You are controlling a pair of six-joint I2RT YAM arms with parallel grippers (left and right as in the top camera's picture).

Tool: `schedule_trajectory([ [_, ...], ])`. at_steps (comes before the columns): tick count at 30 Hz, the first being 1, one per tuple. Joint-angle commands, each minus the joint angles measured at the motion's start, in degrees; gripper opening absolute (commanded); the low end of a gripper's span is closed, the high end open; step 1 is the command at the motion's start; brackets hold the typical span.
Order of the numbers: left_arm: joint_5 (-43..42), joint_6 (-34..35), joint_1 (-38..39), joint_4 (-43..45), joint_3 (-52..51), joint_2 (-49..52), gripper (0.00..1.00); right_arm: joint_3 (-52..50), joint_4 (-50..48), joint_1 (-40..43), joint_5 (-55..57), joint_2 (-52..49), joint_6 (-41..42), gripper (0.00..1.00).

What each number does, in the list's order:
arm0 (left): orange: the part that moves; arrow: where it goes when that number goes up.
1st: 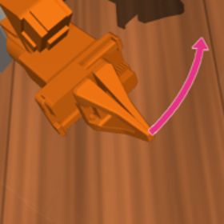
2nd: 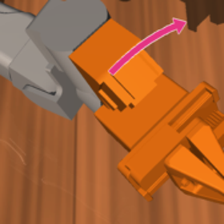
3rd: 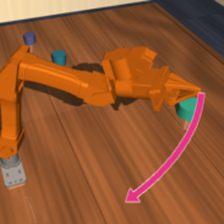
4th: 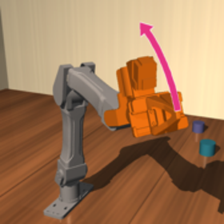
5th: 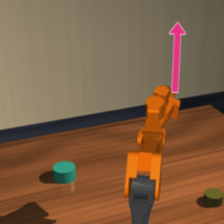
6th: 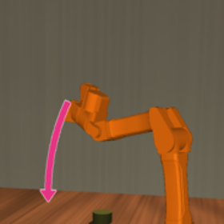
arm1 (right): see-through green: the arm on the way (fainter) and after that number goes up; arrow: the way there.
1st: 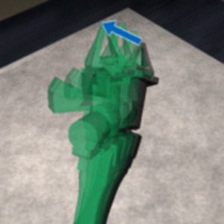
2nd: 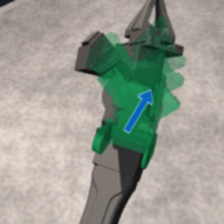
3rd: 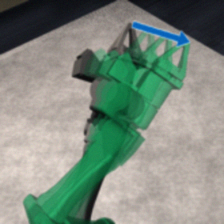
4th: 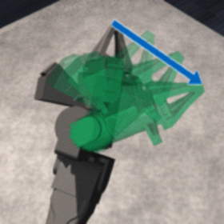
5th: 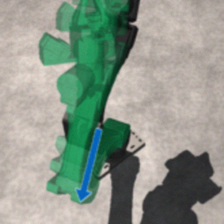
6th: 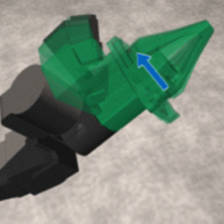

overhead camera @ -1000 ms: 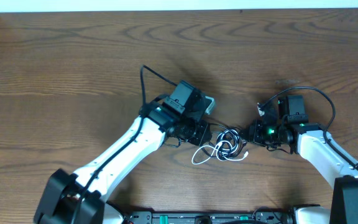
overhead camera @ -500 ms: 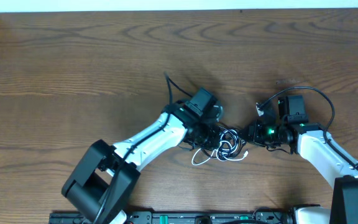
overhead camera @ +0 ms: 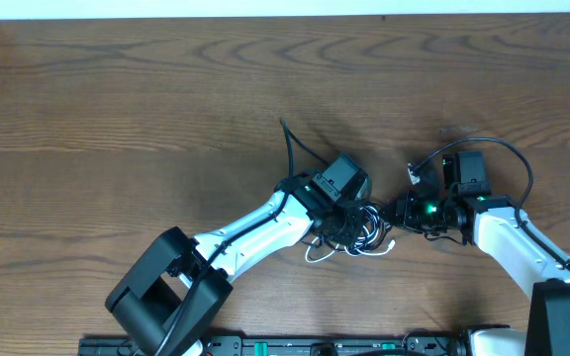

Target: Untangle cables

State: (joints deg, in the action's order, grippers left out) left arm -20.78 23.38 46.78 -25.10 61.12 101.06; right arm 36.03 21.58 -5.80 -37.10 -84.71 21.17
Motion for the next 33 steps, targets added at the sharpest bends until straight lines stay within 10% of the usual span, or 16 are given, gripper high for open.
schedule_trajectory([
  [1,3.15,2.27,0.28,1.29,-1.01,1.18,0.35,-0.26,0.04,0.13,-0.35,-0.33,-1.09,0.08],
  [16,3.58,5.44,2.93,1.92,-1.01,5.70,0.35,-0.26,0.02,0.13,-0.35,-0.33,-1.09,0.07],
  [19,3.96,5.46,2.93,2.40,-1.01,7.08,0.11,-0.26,0.04,0.13,-0.33,-0.33,-1.09,0.07],
  [23,3.87,5.05,2.56,2.45,-0.68,6.40,0.07,-0.26,0.39,0.13,0.20,-0.33,-1.09,0.07],
  [33,-20.17,-16.37,-1.77,-5.95,0.72,-4.79,0.08,-0.26,8.90,0.13,22.64,-0.33,4.52,0.02],
])
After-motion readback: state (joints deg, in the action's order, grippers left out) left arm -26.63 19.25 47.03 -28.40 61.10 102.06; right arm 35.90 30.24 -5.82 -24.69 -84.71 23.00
